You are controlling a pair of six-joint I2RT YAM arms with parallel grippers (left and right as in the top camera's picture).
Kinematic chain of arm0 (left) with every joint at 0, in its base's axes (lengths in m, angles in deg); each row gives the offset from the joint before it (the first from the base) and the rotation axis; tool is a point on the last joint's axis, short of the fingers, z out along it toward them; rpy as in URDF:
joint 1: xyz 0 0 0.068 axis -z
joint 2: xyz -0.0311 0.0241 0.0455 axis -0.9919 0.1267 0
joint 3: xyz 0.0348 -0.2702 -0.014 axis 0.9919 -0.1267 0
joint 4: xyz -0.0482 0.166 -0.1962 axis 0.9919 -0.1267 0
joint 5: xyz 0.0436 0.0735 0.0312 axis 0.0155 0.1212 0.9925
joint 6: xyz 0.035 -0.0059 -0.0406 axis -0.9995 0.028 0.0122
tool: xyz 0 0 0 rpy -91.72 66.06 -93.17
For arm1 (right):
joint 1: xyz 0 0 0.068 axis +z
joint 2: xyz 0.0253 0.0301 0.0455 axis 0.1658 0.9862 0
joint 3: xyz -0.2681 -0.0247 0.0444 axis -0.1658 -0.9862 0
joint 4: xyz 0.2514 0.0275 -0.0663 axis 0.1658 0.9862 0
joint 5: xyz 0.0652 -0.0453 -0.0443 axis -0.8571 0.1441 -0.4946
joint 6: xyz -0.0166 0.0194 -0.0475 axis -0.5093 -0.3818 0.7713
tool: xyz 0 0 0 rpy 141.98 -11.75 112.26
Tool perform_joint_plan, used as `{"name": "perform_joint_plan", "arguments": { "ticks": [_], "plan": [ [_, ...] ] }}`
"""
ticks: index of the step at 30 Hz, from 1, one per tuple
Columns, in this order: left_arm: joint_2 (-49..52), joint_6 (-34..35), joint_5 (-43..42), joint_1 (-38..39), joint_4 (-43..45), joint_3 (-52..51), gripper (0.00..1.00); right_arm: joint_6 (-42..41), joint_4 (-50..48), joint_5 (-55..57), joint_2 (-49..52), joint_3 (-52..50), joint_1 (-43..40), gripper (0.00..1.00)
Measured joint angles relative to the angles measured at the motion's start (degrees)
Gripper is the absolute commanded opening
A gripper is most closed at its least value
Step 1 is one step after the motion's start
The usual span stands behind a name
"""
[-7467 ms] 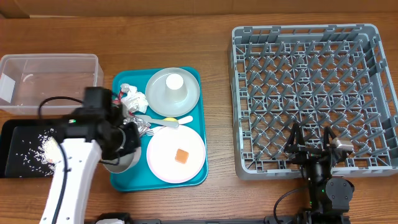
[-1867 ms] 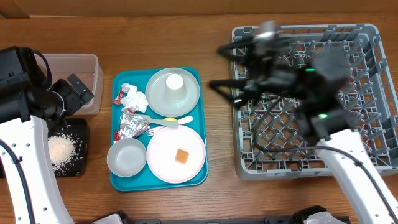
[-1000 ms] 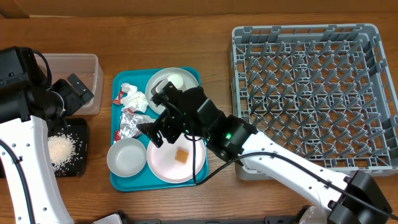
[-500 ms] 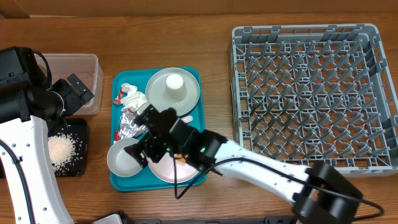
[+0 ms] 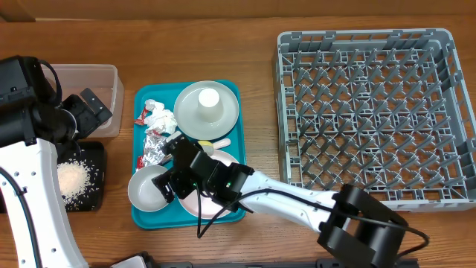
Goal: Sort waste into correct bins and load items into the dishwasher rack
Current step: 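Reach the right gripper to the grey bowl and grasp its rim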
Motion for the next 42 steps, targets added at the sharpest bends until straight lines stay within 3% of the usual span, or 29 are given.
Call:
{"name": "perform_joint_plan", "arguments": {
  "ticks": [10, 26, 32, 34, 42],
  "plan": [
    [0.00, 0.00, 0.02, 0.00, 0.00, 0.00, 1.00, -6.14, 3.37, 0.35, 1.79, 0.00, 0.00, 0.69],
    [0.00, 0.00, 0.00, 0.00, 0.00, 0.00, 1.00, -12.39, 6.14, -2.12, 3.15, 0.00, 3.32, 0.69],
    [0.00, 0.00, 0.00, 0.00, 0.00, 0.00, 1.00, -13.55, 6.05, -1.99, 4.13, 0.00, 3.37, 0.53],
    [0.00, 0.00, 0.00, 0.00, 0.00, 0.00, 1.00, -13.60, 6.08, -1.99, 4.13, 0.00, 3.37, 0.41],
    [0.00, 0.00, 0.00, 0.00, 0.00, 0.00, 1.00, -13.88, 4.72, -1.97, 4.15, 0.00, 3.37, 0.34]
  ]
}}
